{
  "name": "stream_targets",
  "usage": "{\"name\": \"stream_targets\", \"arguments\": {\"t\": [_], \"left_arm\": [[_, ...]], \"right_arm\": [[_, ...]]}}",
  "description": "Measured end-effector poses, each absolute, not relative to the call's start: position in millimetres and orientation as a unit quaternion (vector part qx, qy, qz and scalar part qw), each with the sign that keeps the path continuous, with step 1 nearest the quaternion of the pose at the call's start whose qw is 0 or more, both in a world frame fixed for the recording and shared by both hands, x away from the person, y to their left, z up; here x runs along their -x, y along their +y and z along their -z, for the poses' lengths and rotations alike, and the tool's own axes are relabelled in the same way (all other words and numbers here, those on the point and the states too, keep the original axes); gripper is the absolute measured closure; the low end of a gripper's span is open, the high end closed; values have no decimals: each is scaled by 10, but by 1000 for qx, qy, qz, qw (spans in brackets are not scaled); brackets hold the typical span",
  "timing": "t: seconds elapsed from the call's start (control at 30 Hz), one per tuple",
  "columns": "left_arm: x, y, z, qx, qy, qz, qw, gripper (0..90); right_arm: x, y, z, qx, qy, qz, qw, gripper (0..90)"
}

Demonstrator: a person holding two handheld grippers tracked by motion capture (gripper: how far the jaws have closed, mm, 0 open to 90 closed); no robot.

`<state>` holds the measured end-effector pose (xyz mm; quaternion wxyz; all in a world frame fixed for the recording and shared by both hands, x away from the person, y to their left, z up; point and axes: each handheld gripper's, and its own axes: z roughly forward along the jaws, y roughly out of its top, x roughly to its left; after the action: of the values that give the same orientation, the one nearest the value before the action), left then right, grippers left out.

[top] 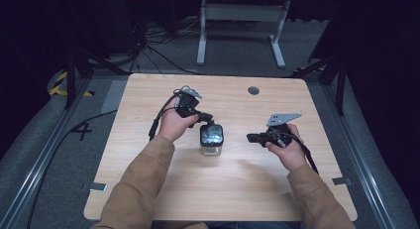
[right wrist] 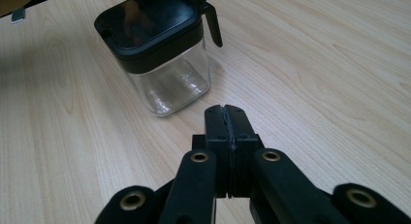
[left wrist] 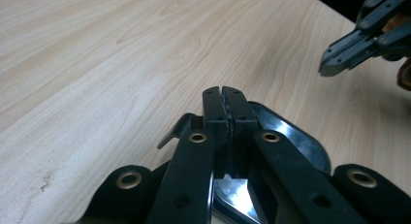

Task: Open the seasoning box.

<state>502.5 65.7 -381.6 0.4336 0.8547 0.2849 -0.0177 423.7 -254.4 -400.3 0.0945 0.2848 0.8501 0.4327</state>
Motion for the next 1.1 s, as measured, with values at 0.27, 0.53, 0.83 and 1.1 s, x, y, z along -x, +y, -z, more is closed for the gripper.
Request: {"name": "stream_targets", "arguments": {"t": [0.27, 0.53, 0.83, 1.1], "left_arm": [[-5046, 641, 3827, -858, 294, -5, 421, 896], [-5072, 613, 3846, -853, 297, 4, 429, 897], [-5096, 606, 3848, -852, 302, 11, 428, 899], [-5105, 601, 3840, -855, 300, 13, 423, 899]], "right_arm": [[-4231, -2546, 4019, -287, 851, -430, 93, 900], [-4224, -2518, 4019, -283, 852, -430, 93, 900], [-4197, -2452, 3999, -273, 854, -434, 89, 900], [-4148, -2214, 3975, -231, 860, -452, 57, 900]]}}
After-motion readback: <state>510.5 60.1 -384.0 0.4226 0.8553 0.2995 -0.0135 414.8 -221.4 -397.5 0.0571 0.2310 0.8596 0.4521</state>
